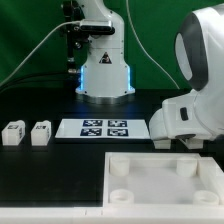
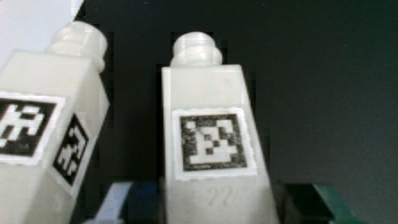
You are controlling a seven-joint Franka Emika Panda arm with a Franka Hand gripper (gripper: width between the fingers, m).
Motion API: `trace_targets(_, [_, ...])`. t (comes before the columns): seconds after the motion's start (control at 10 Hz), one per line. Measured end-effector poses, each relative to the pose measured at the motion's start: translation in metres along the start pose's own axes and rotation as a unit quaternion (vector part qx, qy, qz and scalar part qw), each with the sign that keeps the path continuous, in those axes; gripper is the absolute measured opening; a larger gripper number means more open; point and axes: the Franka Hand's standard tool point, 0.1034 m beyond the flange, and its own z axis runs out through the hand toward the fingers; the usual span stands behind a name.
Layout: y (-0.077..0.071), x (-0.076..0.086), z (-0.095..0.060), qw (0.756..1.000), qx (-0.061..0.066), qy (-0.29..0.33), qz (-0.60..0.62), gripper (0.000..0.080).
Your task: Assemble one leg
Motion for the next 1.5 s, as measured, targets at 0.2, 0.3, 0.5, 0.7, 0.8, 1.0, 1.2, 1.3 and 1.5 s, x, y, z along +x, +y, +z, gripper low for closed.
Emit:
trace_targets(0.2, [0.013, -0.012, -0.051, 0.998, -0.003, 0.041, -0.041, 0.0295])
trace_targets(0.3, [0.028, -0.03, -0.079, 0.997, 0.004, 0.046, -0.064, 0.0297])
trace_targets(0.5, [0.041, -0.042, -0.125, 0.992, 0.007, 0.106, -0.061, 0.0297])
trace_targets(0.7, [0.039, -0.057, -0.14, 0.972, -0.005, 0.229, -0.056, 0.0297])
trace_targets(0.8, [0.042, -0.054, -0.137, 0.964, -0.007, 0.261, -0.052, 0.0297])
trace_targets(1.0, [0.056, -0.052, -0.179, 0.926, -0.017, 0.371, -0.065, 0.0297])
trace_targets(1.2, [0.081, -0.037, -0.243, 0.854, -0.013, 0.515, -0.068, 0.0297])
trace_targets(1.3, [0.076, -0.035, -0.246, 0.844, 0.002, 0.534, -0.051, 0.0297])
trace_targets(1.5, [0.075, -0.031, -0.254, 0.8, -0.003, 0.598, -0.048, 0.0297])
